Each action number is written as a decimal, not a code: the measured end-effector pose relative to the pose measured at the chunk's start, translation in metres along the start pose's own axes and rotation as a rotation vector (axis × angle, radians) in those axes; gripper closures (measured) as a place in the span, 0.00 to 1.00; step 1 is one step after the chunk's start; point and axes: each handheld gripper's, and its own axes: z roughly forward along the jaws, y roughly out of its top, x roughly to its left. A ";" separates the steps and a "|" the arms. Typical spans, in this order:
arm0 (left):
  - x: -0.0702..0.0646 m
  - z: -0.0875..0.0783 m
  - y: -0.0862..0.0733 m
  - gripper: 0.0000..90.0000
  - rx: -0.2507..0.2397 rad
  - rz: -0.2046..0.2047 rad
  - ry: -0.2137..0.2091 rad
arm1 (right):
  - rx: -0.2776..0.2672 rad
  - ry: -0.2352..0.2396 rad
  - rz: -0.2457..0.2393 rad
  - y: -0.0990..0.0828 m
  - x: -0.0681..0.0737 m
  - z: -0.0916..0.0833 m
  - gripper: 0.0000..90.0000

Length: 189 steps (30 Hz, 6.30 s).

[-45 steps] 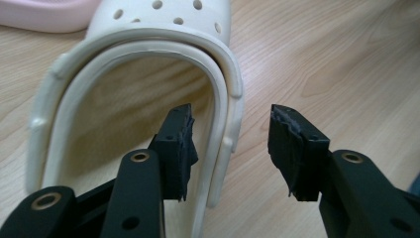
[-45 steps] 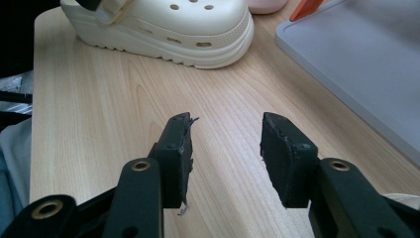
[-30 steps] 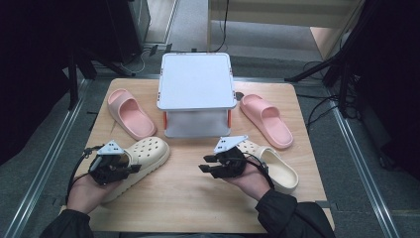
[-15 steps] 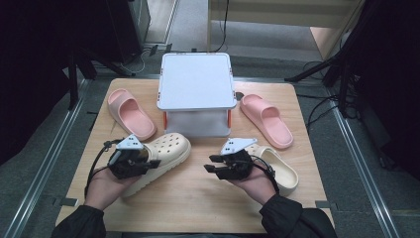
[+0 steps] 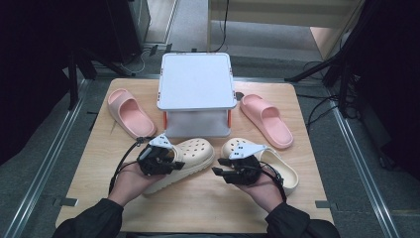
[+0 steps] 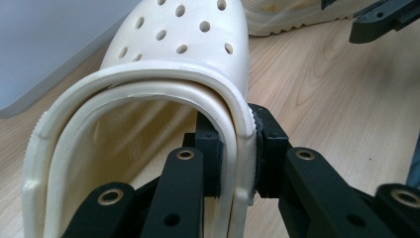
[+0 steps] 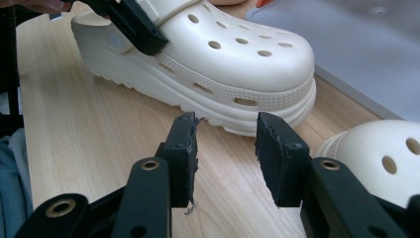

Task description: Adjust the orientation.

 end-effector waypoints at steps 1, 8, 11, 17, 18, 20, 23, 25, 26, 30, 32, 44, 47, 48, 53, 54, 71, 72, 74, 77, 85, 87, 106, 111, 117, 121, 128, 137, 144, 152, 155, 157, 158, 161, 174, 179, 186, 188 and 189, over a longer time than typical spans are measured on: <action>-0.001 0.002 0.000 0.85 0.003 0.000 -0.007 | -0.002 -0.003 -0.002 -0.001 0.001 0.000 0.68; -0.001 0.006 -0.001 0.85 0.020 0.031 -0.032 | 0.001 -0.009 -0.006 -0.004 0.003 0.001 0.68; -0.002 0.006 -0.002 0.84 0.023 0.036 -0.033 | 0.001 -0.005 -0.003 -0.003 0.003 0.002 0.68; -0.005 0.006 -0.002 0.77 0.032 0.062 -0.058 | -0.007 0.002 0.000 -0.002 0.005 0.004 0.68; -0.004 0.004 -0.002 0.76 0.033 0.059 -0.069 | -0.008 0.000 0.001 -0.002 0.005 0.004 0.68; -0.004 0.000 -0.002 0.73 0.027 0.053 -0.073 | -0.011 0.001 0.009 -0.001 0.005 0.003 0.68; -0.002 -0.009 -0.002 0.72 0.016 0.049 -0.071 | -0.018 0.000 0.020 -0.001 0.004 0.003 0.68; -0.001 -0.015 -0.003 0.73 0.017 0.053 -0.078 | -0.018 0.001 0.031 -0.001 0.004 0.003 0.69; -0.001 -0.020 -0.004 0.74 0.011 0.063 -0.074 | -0.020 0.003 0.035 -0.001 0.003 0.003 0.71; 0.007 -0.033 -0.007 0.85 -0.026 0.052 -0.073 | -0.013 0.030 0.067 0.001 0.002 0.005 0.75; 0.016 -0.038 -0.008 0.91 -0.038 0.035 -0.059 | -0.017 0.013 0.059 0.002 0.004 0.007 0.78; 0.064 -0.037 -0.025 0.99 -0.043 -0.048 0.022 | -0.002 -0.021 0.017 0.005 0.017 0.035 1.00; 0.074 -0.031 -0.028 0.99 -0.035 -0.061 0.025 | 0.004 -0.006 0.031 0.005 0.018 0.044 1.00; 0.076 -0.029 -0.029 0.99 -0.028 -0.063 0.021 | 0.008 -0.003 0.039 0.005 0.019 0.047 1.00; 0.083 -0.020 -0.036 0.99 -0.002 -0.087 -0.016 | 0.028 -0.010 0.026 0.005 0.025 0.056 1.00; 0.084 -0.020 -0.036 0.99 -0.004 -0.087 -0.016 | 0.029 -0.027 0.017 0.004 0.025 0.058 1.00; 0.080 -0.017 -0.039 0.99 -0.004 -0.104 -0.003 | 0.033 -0.050 0.028 0.002 0.021 0.063 1.00; 0.080 -0.017 -0.039 0.99 -0.007 -0.109 -0.005 | 0.032 -0.049 0.029 0.002 0.021 0.064 1.00; 0.080 -0.017 -0.040 0.99 -0.011 -0.123 -0.010 | 0.031 -0.044 0.030 0.002 0.020 0.064 1.00; 0.079 -0.017 -0.041 0.99 -0.005 -0.117 -0.011 | 0.030 -0.042 0.038 0.002 0.019 0.064 1.00; 0.075 -0.019 -0.044 0.99 0.003 -0.108 -0.010 | 0.022 -0.048 0.047 0.002 0.017 0.065 1.00; 0.074 -0.020 -0.045 0.99 0.001 -0.108 -0.010 | 0.021 -0.046 0.053 0.003 0.016 0.066 1.00; 0.060 -0.026 -0.057 0.99 -0.011 -0.135 -0.015 | 0.017 -0.049 0.073 0.011 0.008 0.075 1.00; 0.055 -0.029 -0.059 0.99 -0.046 -0.184 -0.023 | 0.019 -0.060 0.083 0.014 0.008 0.078 1.00; 0.048 -0.030 -0.062 0.99 -0.050 -0.203 -0.017 | 0.018 -0.044 0.111 0.017 0.003 0.081 1.00; 0.041 -0.029 -0.063 0.99 -0.043 -0.191 -0.018 | 0.024 -0.052 0.110 0.020 0.001 0.083 1.00; 0.030 -0.024 -0.059 0.97 -0.049 -0.205 -0.005 | 0.023 -0.062 0.118 0.024 -0.005 0.086 1.00; 0.035 -0.019 -0.058 0.93 -0.064 -0.248 -0.059 | 0.021 -0.076 0.110 0.025 -0.006 0.086 0.99; 0.040 -0.032 -0.052 0.80 -0.102 -0.236 -0.051 | -0.022 -0.068 0.085 0.030 -0.002 0.071 0.88; 0.048 -0.049 -0.036 0.69 -0.123 -0.228 -0.017 | -0.089 -0.045 0.066 0.033 0.012 0.048 0.73; 0.051 -0.058 -0.029 0.67 -0.112 -0.210 0.018 | -0.101 -0.039 0.069 0.033 0.015 0.041 0.69; 0.054 -0.065 -0.023 0.66 -0.133 -0.210 0.029 | -0.110 -0.031 0.082 0.031 0.016 0.037 0.66; 0.056 -0.066 -0.021 0.66 -0.135 -0.208 0.027 | -0.112 -0.025 0.090 0.031 0.016 0.036 0.64; 0.059 -0.069 -0.012 0.66 -0.130 -0.195 0.015 | -0.101 -0.030 0.086 0.029 0.019 0.033 0.58; 0.072 -0.082 0.034 0.78 -0.161 -0.117 -0.017 | -0.072 -0.019 0.105 0.023 0.039 0.028 0.47; 0.077 -0.088 0.054 0.85 -0.192 -0.088 -0.001 | -0.068 -0.040 0.124 0.019 0.043 0.028 0.45; 0.089 -0.088 0.081 0.93 -0.195 -0.095 0.028 | -0.058 -0.049 0.137 0.016 0.051 0.035 0.44; 0.093 -0.086 0.085 0.94 -0.199 -0.100 0.032 | -0.054 -0.052 0.142 0.016 0.053 0.038 0.44; 0.096 -0.085 0.087 0.96 -0.209 -0.100 0.039 | -0.054 -0.053 0.144 0.015 0.054 0.039 0.44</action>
